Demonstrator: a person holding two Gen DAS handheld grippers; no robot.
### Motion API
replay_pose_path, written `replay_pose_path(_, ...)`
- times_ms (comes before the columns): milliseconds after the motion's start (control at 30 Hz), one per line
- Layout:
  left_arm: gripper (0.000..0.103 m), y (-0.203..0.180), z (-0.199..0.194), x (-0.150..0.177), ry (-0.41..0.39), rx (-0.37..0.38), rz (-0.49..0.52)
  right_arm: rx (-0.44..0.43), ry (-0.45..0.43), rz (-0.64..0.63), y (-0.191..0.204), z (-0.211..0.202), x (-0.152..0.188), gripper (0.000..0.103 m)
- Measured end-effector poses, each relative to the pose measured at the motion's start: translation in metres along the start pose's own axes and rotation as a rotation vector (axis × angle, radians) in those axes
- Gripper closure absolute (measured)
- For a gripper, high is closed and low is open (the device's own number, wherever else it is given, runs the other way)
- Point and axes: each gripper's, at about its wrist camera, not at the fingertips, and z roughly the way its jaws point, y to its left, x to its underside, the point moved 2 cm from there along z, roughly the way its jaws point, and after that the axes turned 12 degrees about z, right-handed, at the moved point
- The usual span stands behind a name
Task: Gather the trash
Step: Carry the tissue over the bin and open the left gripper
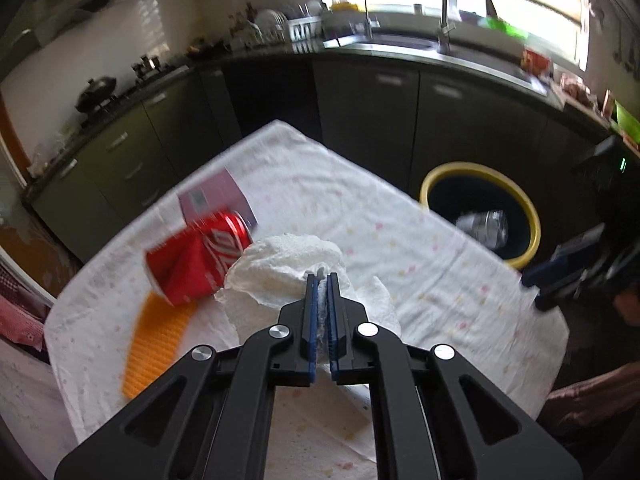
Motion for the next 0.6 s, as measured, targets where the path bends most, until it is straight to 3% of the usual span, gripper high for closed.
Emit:
replay_pose_path(333,0.098,-0.003,-0.053,-0.032,-0.105,-0.020,-0.013,-0.055,-0.011,-0.046,0.016,0.009,0.014,0.040)
replay_pose_path(600,0.098,-0.032,-0.053,-0.064,-0.145,0.044,0.044,-0.030,-0.086,-0.022,-0.007,-0.023,0.038,0.036)
